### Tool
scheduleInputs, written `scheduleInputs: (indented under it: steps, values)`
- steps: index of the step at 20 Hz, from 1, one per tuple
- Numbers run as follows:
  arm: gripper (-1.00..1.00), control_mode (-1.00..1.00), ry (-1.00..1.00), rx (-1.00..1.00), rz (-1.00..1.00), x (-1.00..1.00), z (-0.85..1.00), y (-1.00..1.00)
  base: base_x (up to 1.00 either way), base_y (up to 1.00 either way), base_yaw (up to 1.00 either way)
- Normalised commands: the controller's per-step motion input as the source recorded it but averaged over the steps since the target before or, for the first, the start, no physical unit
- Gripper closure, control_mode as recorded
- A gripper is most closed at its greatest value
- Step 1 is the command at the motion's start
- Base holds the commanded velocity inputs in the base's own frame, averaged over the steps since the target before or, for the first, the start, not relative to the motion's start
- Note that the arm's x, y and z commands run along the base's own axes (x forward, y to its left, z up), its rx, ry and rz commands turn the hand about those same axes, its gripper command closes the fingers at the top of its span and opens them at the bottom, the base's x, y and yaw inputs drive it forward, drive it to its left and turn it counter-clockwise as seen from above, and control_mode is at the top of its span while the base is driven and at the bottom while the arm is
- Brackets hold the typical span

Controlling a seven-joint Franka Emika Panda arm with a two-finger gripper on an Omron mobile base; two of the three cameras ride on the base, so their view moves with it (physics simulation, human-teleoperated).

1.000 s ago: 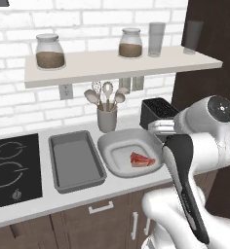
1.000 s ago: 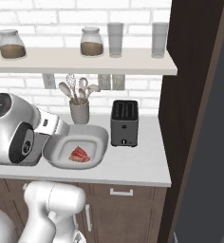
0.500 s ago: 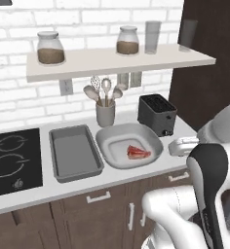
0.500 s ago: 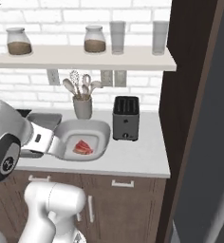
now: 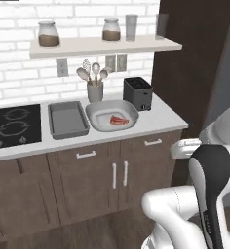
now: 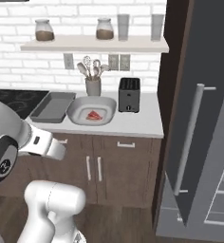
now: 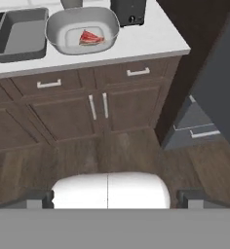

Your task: Place one carrot and one steak in each tupperware on the nearby counter, to pack two identical lunches.

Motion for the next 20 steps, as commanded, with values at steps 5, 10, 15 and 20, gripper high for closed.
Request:
scheduleInputs:
  steps: [5,10,15,20]
  values:
    - [-1.0,1.0,0.0,0.0,0.0,0.0,0.0,0.0,-0.82,-0.97,-0.15]
    - [-1.0,1.0,0.0,0.0,0.0,0.0,0.0,0.0,-0.14,-1.0,-0.08]
    - [-1.0,1.0,0.0,0.0,0.0,0.0,0.0,0.0,0.03,-1.0,-0.2]
    - [-1.0,1.0,0.0,0.0,0.0,0.0,0.0,0.0,0.49,-0.65,-0.56]
